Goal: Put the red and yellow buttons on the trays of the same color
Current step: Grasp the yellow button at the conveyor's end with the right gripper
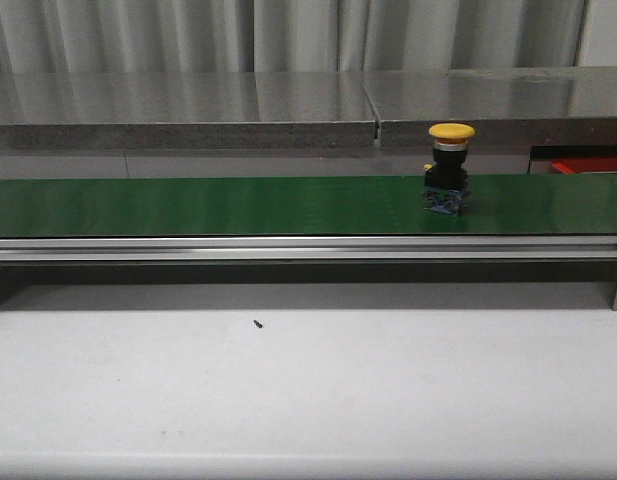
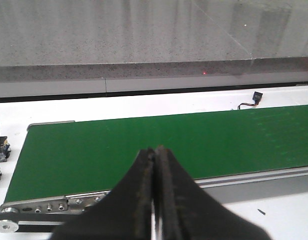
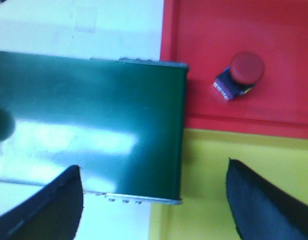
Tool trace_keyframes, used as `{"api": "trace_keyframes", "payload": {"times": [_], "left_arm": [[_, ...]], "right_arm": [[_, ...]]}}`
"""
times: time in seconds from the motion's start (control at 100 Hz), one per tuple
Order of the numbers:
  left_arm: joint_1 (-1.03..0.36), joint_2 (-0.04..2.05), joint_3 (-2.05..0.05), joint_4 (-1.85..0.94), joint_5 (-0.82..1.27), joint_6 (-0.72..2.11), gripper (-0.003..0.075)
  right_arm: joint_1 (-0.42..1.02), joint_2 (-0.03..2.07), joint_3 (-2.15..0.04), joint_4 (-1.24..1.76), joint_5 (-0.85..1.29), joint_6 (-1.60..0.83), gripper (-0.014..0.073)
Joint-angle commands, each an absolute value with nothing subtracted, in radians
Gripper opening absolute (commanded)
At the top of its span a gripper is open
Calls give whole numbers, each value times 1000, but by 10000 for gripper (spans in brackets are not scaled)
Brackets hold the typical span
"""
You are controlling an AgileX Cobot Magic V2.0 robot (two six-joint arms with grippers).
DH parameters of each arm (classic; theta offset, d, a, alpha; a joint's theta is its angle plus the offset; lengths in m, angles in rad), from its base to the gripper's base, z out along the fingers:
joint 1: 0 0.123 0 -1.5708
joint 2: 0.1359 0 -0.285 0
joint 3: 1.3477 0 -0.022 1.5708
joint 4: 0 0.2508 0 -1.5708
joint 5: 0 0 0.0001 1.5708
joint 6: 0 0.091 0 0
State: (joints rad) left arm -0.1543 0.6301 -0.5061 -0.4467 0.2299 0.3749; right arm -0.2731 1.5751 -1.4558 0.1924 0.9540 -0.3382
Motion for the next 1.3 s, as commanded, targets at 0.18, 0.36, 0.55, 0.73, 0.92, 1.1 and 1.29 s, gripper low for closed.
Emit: {"api": "trace_keyframes", "payload": {"times": [0.18,0.36,0.55,0.73,0.92,1.1,1.29], "left_arm": [[-161,628,-533,-463,156,372,-19],[-161,628,-533,-463,156,372,-19],[-161,628,-533,-463,156,372,-19],[-161,628,-533,-463,156,372,-19],[-161,628,-533,-463,156,372,-19],[-161,628,-533,-463,156,372,-19],[-161,628,-533,-463,156,372,-19]], "right_arm": [[-179,1427,-1208,209,849,-364,584],[-74,1427,-1115,211,740,-399,584],[-21,1442,-1111,235,648,-399,584],[-16,1503,-1154,294,628,-411,584],[-16,1597,-1253,297,652,-421,584],[-16,1665,-1322,297,653,-421,584],[-16,1719,-1369,298,644,-421,582]]}}
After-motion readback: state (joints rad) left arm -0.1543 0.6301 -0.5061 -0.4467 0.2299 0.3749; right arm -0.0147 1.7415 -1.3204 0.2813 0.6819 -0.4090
